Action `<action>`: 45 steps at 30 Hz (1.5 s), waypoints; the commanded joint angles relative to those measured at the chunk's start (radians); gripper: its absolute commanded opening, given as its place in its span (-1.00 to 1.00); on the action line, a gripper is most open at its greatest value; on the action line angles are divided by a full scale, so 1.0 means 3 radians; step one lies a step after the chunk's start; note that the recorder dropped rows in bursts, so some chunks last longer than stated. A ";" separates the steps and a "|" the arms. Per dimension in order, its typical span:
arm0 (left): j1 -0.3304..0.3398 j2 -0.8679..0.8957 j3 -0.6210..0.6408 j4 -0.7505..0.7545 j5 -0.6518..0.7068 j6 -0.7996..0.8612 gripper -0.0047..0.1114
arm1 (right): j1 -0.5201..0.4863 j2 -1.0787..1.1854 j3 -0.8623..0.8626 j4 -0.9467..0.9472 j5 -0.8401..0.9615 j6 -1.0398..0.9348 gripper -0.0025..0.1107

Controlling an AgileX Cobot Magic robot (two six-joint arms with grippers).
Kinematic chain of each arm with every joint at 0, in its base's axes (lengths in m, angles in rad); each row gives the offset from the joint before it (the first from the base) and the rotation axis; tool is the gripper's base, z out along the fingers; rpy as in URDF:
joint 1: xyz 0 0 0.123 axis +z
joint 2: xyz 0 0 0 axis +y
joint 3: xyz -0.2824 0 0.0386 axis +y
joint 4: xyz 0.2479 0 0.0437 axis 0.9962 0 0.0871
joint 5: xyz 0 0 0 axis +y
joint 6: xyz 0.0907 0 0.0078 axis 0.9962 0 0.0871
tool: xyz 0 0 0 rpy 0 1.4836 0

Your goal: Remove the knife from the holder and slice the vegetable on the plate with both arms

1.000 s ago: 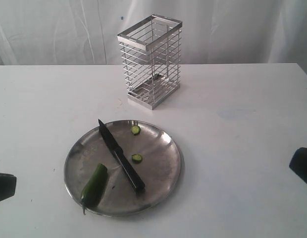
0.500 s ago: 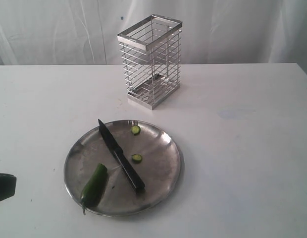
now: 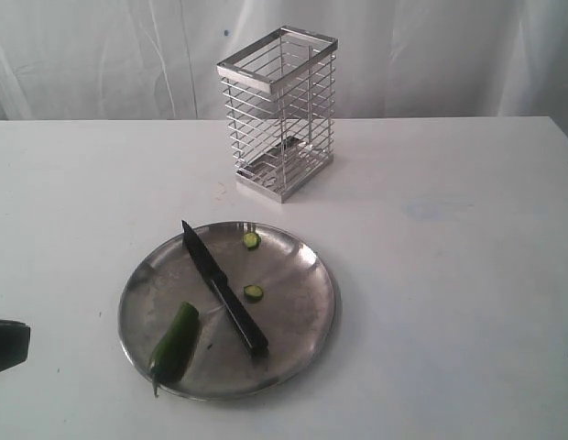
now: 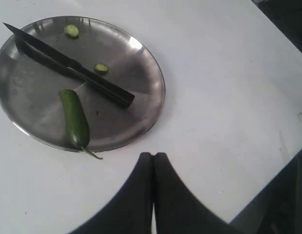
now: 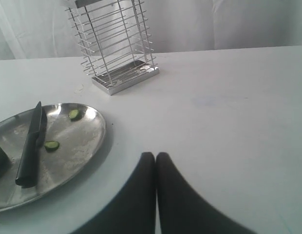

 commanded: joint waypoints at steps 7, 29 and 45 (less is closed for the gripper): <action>-0.0019 -0.0022 0.0022 -0.0046 0.0018 -0.0021 -0.92 | -0.0015 -0.0022 0.0024 -0.0035 -0.0001 -0.0030 -0.96; -0.0026 -0.1679 0.1760 0.1494 -0.1512 -0.0967 -0.92 | -0.0015 -0.0022 0.0024 -0.0035 -0.0001 -0.0030 -0.96; -0.0026 -0.1679 0.1760 0.1494 -0.1506 -0.0967 -0.92 | -0.0015 -0.0022 0.0024 -0.0035 -0.0001 -0.0030 -0.96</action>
